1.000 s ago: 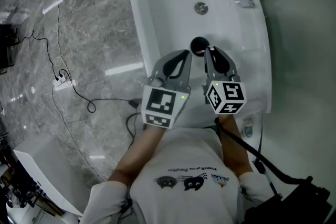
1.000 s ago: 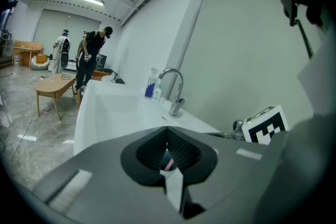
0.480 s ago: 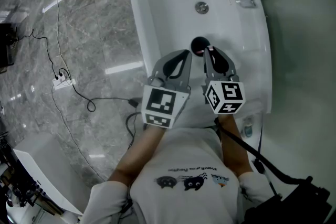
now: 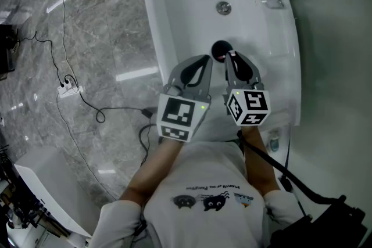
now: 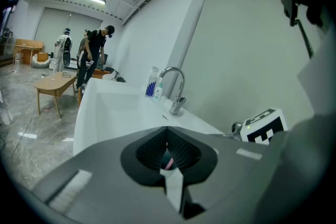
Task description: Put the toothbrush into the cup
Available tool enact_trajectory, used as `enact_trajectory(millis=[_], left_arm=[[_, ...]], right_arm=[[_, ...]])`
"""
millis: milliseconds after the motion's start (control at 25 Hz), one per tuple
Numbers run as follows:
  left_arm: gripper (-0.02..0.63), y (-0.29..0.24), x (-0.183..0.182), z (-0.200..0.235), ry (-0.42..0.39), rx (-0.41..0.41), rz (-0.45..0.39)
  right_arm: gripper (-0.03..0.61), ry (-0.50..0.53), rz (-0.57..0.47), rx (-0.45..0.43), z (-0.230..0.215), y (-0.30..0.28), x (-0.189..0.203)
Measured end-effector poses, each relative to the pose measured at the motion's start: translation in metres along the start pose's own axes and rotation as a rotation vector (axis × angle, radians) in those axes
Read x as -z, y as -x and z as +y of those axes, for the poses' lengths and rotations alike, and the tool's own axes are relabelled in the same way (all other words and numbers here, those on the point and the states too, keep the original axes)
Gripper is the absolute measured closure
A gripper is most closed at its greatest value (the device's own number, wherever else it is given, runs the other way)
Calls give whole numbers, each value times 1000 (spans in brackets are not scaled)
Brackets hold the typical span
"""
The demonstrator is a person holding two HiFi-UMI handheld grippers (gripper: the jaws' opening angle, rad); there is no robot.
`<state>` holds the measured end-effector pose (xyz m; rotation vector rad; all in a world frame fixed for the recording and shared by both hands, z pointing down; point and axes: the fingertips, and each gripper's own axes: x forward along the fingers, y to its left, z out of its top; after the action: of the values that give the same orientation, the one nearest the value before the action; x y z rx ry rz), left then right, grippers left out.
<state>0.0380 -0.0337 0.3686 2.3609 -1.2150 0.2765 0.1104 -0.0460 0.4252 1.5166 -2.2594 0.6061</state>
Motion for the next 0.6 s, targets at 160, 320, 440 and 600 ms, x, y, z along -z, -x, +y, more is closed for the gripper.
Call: enact_trajectory(millis=[160, 320, 440, 600], left_arm=[[614, -2, 1, 1, 1, -1, 0], [614, -1, 0, 1, 3, -2, 1], [614, -1, 1, 3, 4, -3, 1], [614, -1, 2, 2, 6, -1, 2]], right_arm=[[523, 7, 4, -2, 0, -2, 1], [523, 12, 9, -3, 1, -2, 1], [523, 14, 14, -4, 2, -4, 3], [523, 16, 19, -5, 2, -4, 5]])
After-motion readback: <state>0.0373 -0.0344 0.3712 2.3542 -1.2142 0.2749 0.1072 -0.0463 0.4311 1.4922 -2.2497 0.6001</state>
